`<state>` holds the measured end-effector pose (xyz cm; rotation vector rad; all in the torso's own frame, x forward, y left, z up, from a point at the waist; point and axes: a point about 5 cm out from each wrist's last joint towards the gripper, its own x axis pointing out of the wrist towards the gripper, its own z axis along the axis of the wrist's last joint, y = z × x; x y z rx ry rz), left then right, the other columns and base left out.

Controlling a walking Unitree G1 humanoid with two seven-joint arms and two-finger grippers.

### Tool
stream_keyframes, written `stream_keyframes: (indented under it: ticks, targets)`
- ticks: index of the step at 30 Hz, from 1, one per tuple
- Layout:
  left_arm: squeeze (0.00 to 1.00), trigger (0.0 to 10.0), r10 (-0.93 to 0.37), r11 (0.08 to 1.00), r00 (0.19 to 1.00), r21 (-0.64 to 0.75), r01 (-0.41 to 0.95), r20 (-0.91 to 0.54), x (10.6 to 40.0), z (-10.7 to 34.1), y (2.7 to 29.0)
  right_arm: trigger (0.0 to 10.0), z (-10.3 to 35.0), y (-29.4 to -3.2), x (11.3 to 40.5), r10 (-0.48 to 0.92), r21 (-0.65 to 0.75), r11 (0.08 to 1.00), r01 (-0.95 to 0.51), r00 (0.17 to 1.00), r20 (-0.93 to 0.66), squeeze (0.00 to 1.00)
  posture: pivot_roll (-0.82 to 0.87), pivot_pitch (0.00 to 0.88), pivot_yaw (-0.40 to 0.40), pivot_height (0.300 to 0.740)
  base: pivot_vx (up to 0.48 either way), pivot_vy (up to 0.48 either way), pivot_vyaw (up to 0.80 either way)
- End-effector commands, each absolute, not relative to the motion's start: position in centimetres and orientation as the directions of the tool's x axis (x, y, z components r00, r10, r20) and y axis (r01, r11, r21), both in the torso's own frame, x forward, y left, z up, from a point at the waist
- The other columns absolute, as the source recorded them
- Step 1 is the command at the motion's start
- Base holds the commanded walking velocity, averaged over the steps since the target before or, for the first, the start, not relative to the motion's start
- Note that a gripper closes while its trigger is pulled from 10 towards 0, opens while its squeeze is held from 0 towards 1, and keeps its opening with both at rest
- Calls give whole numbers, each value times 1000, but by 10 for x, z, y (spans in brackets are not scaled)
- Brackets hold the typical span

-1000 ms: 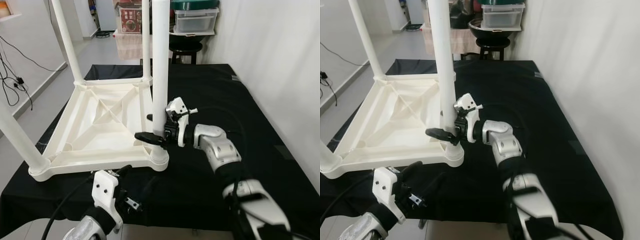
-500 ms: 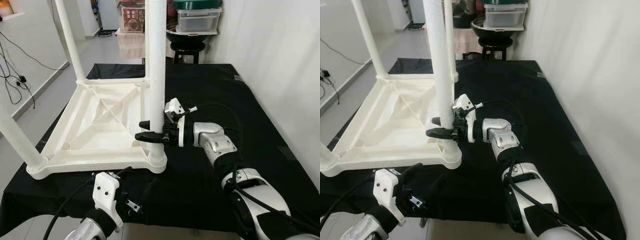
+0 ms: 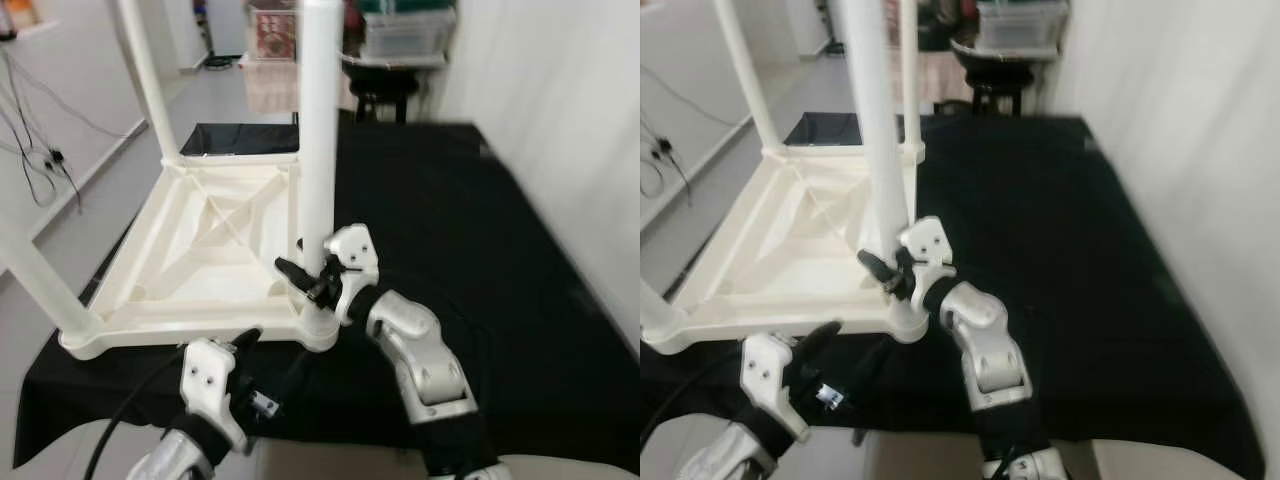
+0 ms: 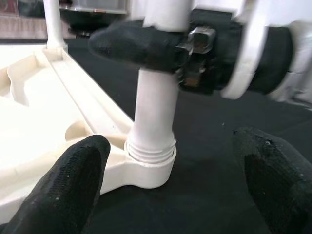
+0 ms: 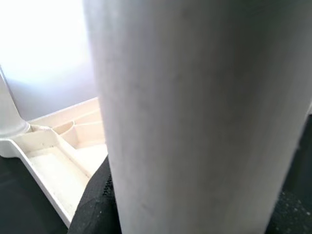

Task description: Building children table

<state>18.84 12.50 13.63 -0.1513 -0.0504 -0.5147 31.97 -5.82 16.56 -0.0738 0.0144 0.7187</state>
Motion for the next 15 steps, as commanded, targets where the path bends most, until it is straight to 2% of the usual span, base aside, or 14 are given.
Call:
stream_keyframes:
  ticks: [1,3,4,7,8,9,10,11,12,13,14,15]
  targets:
    - [0,10000,-492,857,868,-139,496,63,187,132,127,0,145,-69,323,599,-62,788,-613,786,-153,0,-25,41,-32,740,0,0,0]
    - [0,10000,-487,860,871,-135,491,68,188,132,127,0,140,-66,324,599,-66,785,-616,782,-171,0,-26,40,-28,740,0,0,0]
    - [0,10000,-476,867,877,-133,481,71,189,132,127,10000,138,-65,325,599,-63,783,-619,778,-190,0,-17,35,-29,740,0,0,0]
    - [0,10000,-468,871,881,-132,473,73,189,132,127,10000,136,-65,325,598,-61,783,-619,776,-202,0,-17,35,-29,740,0,0,0]
    - [0,10000,-464,873,883,-132,470,74,190,132,127,10000,138,-63,326,630,-37,762,-646,753,-188,235,-13,31,-28,740,0,0,0]
    - [0,10000,-464,873,883,-132,470,74,190,132,127,10000,138,-63,326,630,-37,762,-646,753,-188,235,-13,31,-28,740,0,0,0]
    - [0,10000,-466,872,882,-132,472,74,191,132,127,10000,145,-62,329,674,-10,730,-683,723,-154,1000,-8,27,-29,740,0,0,0]
    - [0,10000,-471,869,879,-132,476,73,191,132,127,10000,157,-61,335,725,-1,686,-728,683,-92,1000,-11,24,-28,740,0,0,0]
    - [0,10000,-471,869,879,-132,476,73,191,132,127,10000,157,-61,335,725,-1,686,-728,683,-92,1000,-11,24,-28,740,0,0,0]
    - [0,10000,-475,867,877,-133,480,72,192,131,126,10000,170,-61,341,789,19,614,-789,613,-33,1000,-9,17,-32,740,0,0,0]
    - [0,10000,-477,866,876,-133,482,71,192,131,126,10000,182,-63,346,831,13,556,-831,556,10,604,-8,13,-32,740,0,0,0]
    - [0,10000,-477,866,876,-133,482,71,192,131,126,10000,182,-63,346,831,13,556,-831,556,10,604,-8,13,-32,740,0,0,0]
